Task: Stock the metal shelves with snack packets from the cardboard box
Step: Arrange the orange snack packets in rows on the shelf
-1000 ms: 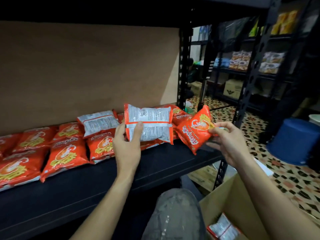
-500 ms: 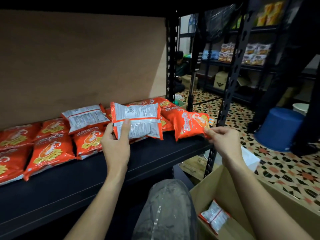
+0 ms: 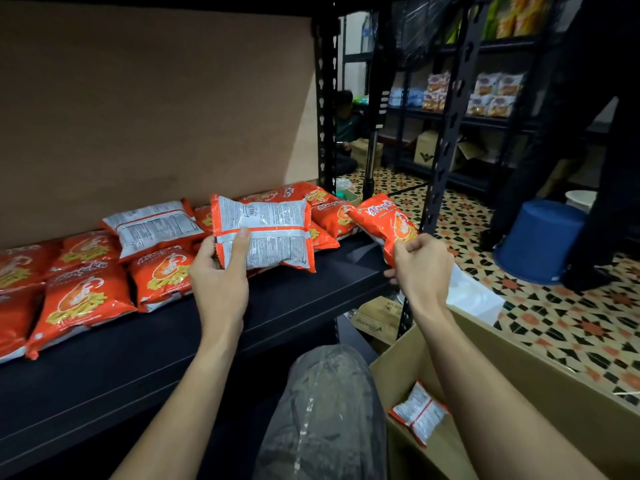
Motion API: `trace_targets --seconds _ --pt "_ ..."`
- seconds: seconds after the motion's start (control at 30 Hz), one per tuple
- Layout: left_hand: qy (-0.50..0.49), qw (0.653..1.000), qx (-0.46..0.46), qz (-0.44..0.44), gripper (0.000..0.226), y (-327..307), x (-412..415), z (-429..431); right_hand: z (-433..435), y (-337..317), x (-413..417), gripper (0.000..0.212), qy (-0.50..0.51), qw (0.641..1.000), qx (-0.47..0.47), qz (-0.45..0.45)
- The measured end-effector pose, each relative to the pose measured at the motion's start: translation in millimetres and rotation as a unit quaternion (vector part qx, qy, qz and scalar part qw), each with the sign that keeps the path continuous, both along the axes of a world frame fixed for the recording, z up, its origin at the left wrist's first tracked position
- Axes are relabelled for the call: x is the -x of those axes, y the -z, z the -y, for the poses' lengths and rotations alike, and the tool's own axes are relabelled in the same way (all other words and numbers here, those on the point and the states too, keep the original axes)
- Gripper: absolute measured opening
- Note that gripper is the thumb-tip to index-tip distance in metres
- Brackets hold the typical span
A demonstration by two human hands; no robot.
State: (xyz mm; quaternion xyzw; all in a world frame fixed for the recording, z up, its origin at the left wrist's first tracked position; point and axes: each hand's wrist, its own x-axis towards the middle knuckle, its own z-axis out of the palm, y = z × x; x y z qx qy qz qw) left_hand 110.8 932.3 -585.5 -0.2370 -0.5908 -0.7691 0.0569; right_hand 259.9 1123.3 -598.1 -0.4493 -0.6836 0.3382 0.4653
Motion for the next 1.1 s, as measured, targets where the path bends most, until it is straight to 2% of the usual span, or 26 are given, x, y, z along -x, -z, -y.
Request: trace_targets --seconds 0.13,0.27,0.37,0.43,0.5,0.63,0.73,0.83,1.0,1.1 --pt "0.007 1.0 -0.001 0.005 0.025 0 -1 0 -2 -7 1 0.037 -0.031 0.998 0.006 0.058" --pt "0.009 1.0 0.008 0.001 0.026 0 -1 0 -8 -17 -3 0.051 0.02 0.993 -0.076 0.092" --pt "0.01 1.0 0.011 0.005 0.026 0 0 1 -15 -33 2 0.039 0.046 0.982 -0.171 0.064" --pt "0.01 1.0 0.013 0.01 0.026 0 0 1 -21 -41 10 0.023 0.014 0.97 -0.231 0.071" --pt "0.012 1.0 0.015 0.016 0.025 0 0 0 -29 -44 18 0.019 -0.056 0.956 -0.265 0.11" --pt "0.01 1.0 0.015 0.019 0.026 -1 -1 1 -43 -38 28 0.039 -0.149 0.941 -0.215 0.214" --pt "0.014 1.0 0.011 0.022 0.022 -2 -1 1 -51 -24 30 0.06 -0.172 0.925 -0.179 0.288" --pt "0.017 1.0 0.007 0.02 0.021 -2 -2 1 -48 -11 29 0.08 -0.18 0.913 -0.171 0.323" --pt "0.017 1.0 0.004 0.008 0.018 -2 -2 0 -46 -8 27 0.08 -0.166 0.885 -0.225 0.372" --pt "0.018 1.0 0.008 0.006 0.02 -1 -3 1 -44 -16 25 0.073 -0.168 0.881 -0.211 0.39"
